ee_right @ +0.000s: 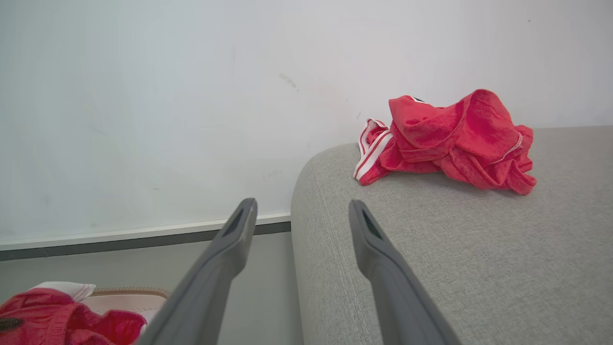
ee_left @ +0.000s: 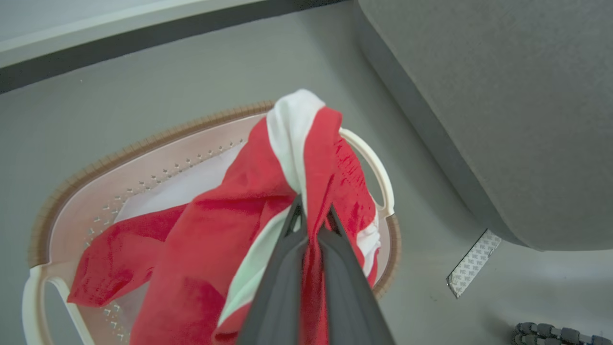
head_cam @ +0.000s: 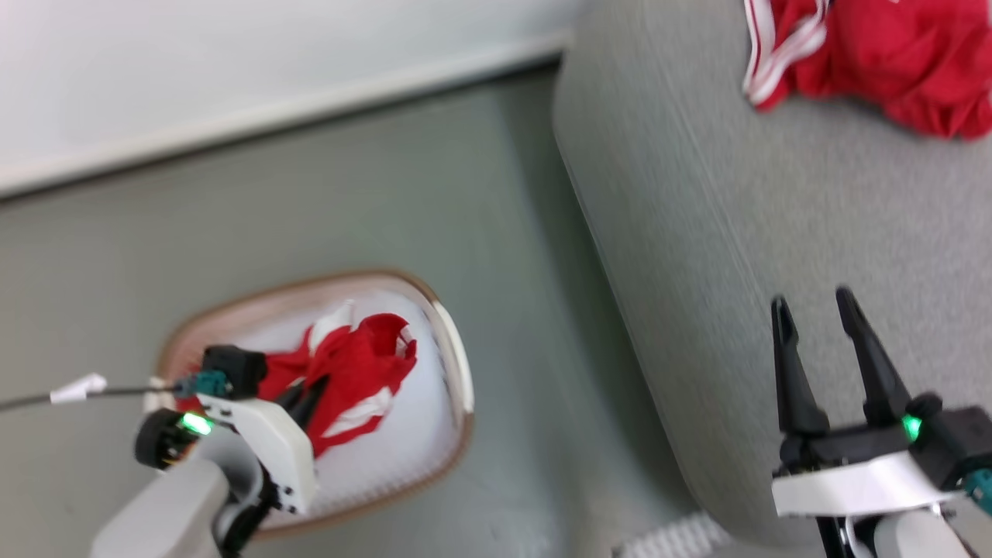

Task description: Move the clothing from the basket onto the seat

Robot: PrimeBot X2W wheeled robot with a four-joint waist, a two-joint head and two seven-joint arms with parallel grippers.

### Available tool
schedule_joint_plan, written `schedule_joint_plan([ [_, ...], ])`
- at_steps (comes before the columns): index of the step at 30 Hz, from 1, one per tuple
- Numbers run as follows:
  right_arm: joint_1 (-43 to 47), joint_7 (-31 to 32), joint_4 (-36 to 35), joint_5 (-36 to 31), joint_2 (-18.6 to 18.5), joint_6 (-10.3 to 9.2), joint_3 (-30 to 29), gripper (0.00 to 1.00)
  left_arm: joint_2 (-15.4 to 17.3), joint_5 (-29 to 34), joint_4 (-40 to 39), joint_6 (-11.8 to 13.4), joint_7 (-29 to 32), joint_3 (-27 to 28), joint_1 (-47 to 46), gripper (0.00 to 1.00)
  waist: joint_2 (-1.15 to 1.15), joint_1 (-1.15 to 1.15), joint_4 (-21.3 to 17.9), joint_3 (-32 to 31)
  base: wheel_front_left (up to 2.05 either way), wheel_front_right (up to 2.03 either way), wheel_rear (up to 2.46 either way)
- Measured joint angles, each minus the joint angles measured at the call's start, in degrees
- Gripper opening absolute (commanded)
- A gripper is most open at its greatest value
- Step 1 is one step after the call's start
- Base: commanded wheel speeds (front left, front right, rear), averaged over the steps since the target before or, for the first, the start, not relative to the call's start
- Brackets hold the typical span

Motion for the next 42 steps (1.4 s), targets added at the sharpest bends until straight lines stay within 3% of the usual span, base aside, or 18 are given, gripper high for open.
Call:
schedule_joint_plan([
  [6, 4.19, -0.01, 2.15, -2.91, -0.01, 0.00, -1.59, 1.00, -1.52, -1.33, -5.33, 2.52, -5.75, 1.60, 3.73, 0.00, 0.00, -0.01, 3.69, -9.17, 0.00, 0.00, 0.00],
  [11, 7.20, -0.01, 3.82, -5.60, -0.03, 0.00, -2.08, 1.00, -1.70, -1.48, -13.01, 6.53, -8.29, 3.91, 7.87, 0.00, 0.00, -0.01, 6.67, -16.12, 0.00, 0.00, 0.00],
  [17, 10.42, -0.01, 5.02, -8.20, -0.04, 0.00, -1.62, 1.00, -1.21, 0.23, -25.15, 12.23, -9.09, 8.38, 14.16, 0.00, 0.00, -0.02, 9.73, -23.61, 0.00, 0.00, 0.00],
  [22, 11.51, -0.01, 5.79, -8.92, -0.04, 0.00, -0.36, 1.00, -0.63, 3.20, -33.42, 14.83, -9.21, 11.98, 18.96, 0.00, 0.00, -0.01, 12.32, -27.46, 0.00, 0.00, 0.00],
  [31, 12.32, -0.01, 6.59, -8.73, -0.04, 0.00, 2.13, 1.00, 0.30, 4.72, -37.96, 15.94, -9.21, 14.35, 23.75, 0.00, 0.00, 0.00, 15.24, -30.33, 0.00, 0.00, 0.00],
  [42, 10.51, -0.01, 7.26, -9.00, -0.07, 0.00, 6.95, 1.00, 1.00, 5.05, -40.66, 16.10, -8.25, 13.82, 23.89, 0.00, 0.00, 0.02, 15.87, -29.77, 0.00, 0.00, 0.00],
])
